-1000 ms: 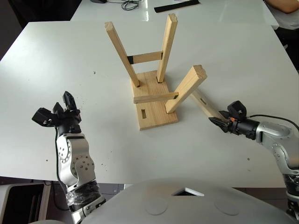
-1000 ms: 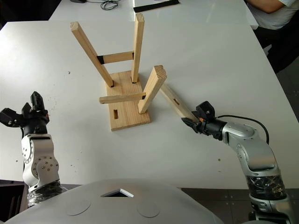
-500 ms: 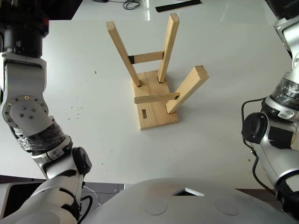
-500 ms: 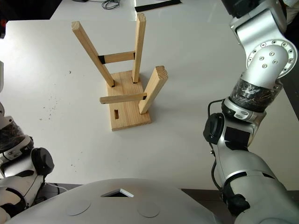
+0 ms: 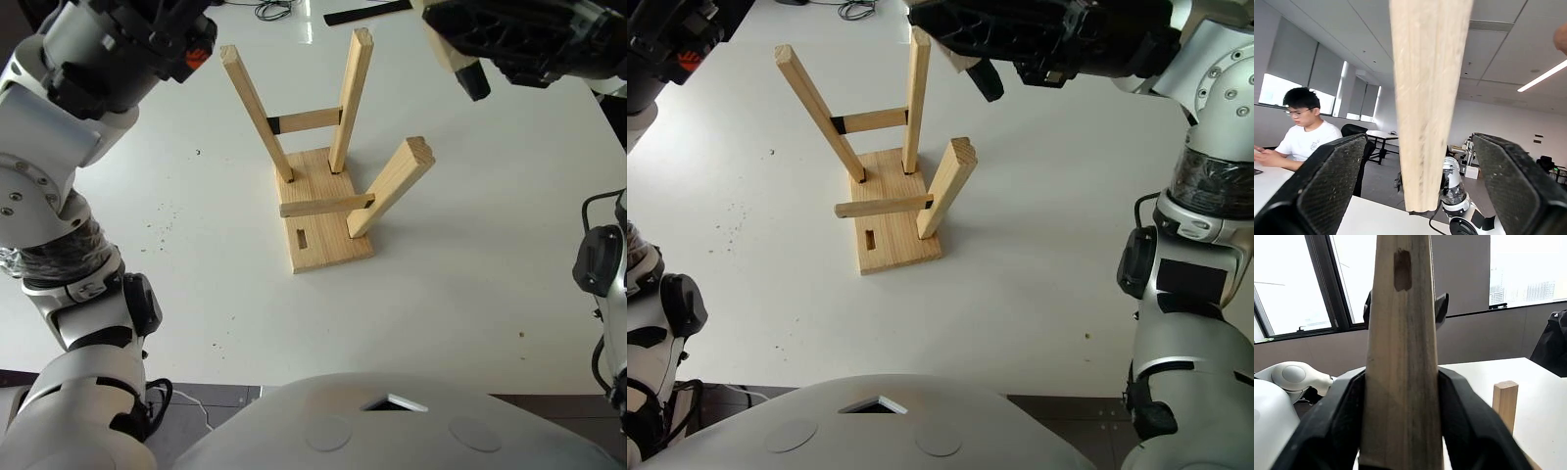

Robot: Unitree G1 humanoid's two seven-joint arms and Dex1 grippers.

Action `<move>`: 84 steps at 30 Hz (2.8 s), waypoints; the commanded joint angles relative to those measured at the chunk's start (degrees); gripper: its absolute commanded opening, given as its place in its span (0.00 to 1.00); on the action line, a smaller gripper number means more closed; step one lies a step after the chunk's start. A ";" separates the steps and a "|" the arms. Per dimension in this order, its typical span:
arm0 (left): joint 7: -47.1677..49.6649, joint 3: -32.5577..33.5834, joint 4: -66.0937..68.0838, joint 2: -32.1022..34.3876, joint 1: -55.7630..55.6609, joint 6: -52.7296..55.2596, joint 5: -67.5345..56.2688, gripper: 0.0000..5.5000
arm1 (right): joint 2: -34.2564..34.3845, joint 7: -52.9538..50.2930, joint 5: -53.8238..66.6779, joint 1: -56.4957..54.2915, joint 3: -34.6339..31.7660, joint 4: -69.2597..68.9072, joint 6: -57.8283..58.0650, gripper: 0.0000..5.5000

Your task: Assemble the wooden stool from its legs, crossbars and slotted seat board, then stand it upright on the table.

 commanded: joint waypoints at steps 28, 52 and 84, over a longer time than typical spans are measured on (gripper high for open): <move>-12.02 -2.67 -7.04 3.15 3.79 -3.24 8.83 0.39 | -4.94 22.87 -14.92 -4.00 10.05 6.08 -7.37 0.37; -38.05 4.28 5.79 22.79 14.76 -8.56 33.48 0.37 | -3.56 -1.82 -19.16 8.20 -14.11 5.29 -22.73 0.72; -43.18 0.32 -7.41 11.35 48.40 -26.94 52.47 0.37 | -1.66 -3.48 -21.25 6.50 -10.07 14.24 -27.64 0.72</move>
